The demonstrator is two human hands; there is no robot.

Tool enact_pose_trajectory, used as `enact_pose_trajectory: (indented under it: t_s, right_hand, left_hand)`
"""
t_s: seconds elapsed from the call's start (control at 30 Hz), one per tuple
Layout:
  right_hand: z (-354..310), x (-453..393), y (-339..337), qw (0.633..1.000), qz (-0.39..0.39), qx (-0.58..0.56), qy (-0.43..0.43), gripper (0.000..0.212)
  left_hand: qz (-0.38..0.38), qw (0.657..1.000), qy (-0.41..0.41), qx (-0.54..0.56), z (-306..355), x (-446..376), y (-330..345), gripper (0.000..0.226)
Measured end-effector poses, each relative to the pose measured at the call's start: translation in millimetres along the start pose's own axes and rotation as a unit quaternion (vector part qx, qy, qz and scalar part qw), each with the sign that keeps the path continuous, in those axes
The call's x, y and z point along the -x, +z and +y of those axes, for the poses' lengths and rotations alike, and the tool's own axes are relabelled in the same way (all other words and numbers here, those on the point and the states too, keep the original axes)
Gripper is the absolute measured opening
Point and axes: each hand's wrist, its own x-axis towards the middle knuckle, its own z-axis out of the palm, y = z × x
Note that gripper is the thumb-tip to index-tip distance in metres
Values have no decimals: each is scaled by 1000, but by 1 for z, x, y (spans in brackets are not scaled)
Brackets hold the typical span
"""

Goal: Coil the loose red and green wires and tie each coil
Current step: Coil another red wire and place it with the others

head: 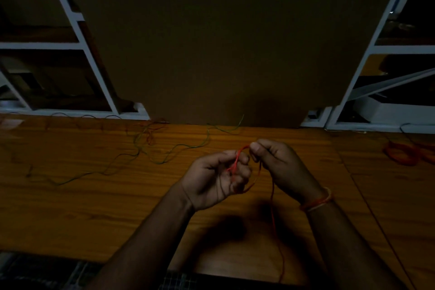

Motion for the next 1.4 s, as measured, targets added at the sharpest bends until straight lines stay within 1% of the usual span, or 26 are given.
enact_pose_trajectory:
  t_s: [0.1,0.13,0.2,0.27,0.33,0.37,0.47,0.57,0.63,0.77,0.83,0.87,0.9,0.97,1.03,1.1,1.17,1.23,1.3,1.33,1.4]
  right_hand:
    - [-2,3,1,1000,9,-17,5,41]
    - [-3,4,3,999,13,-44,14,42]
    - [-6,4,9,990,21,-135,33,45]
    - [-6,4,11,974,37,-219,49,52]
    - [-6,5,14,958,59,-275,57,53]
    - [-5,4,16,950,64,-297,66,51]
    - [-4,6,18,935,67,-338,82,34]
    - [-4,8,16,949,45,-303,76,33]
    - [-3,7,10,960,42,-268,73,37]
    - [-8,5,4,969,23,-231,81,66]
    - [-8,4,2,970,8,-229,77,72]
    - [-8,4,1,971,4,-227,74,71]
    - [-8,4,0,972,6,-223,74,65]
    - [-6,2,-1,974,14,-216,70,48]
    - [-4,1,-1,976,21,-205,69,45]
    - [0,3,-4,979,25,-187,74,50]
    - [6,6,-8,984,20,-157,77,55]
    - [13,10,-10,989,5,-125,75,59]
    - [17,13,-11,993,-9,-95,67,62]
    - [18,13,-11,994,-11,-88,68,62]
    - [20,15,-11,993,-5,-89,72,57]
  left_hand:
    - [-7,999,1,36,-1,-6,-1,26]
    - [-11,999,9,35,-3,-7,2,26]
    - [-34,998,30,50,-7,-8,8,27]
    - [-66,993,61,77,-14,-9,15,29]
    - [-84,989,84,93,-21,-8,18,36]
    - [-86,987,90,97,-24,-8,18,41]
    - [-77,990,81,87,-29,-7,16,52]
    - [-81,992,62,72,-27,-6,13,57]
    - [-86,991,28,95,-22,-8,11,57]
    - [-93,987,-10,134,-13,-12,8,52]
    - [-95,987,-10,132,-11,-14,7,51]
    - [-95,987,-7,129,-12,-14,7,48]
    - [-94,987,-3,128,-13,-15,6,41]
    - [-85,988,1,128,-15,-18,5,23]
    - [-65,992,1,105,-19,-20,2,16]
    - [-43,996,-5,79,-20,-21,-1,16]
    - [-30,997,-20,62,-16,-21,-3,21]
    - [-31,998,-47,41,-11,-21,-7,22]
    - [-39,996,-81,28,-8,-22,-9,17]
    - [-37,994,-97,31,-7,-24,-10,19]
    - [-18,992,-118,44,-8,-28,-8,31]
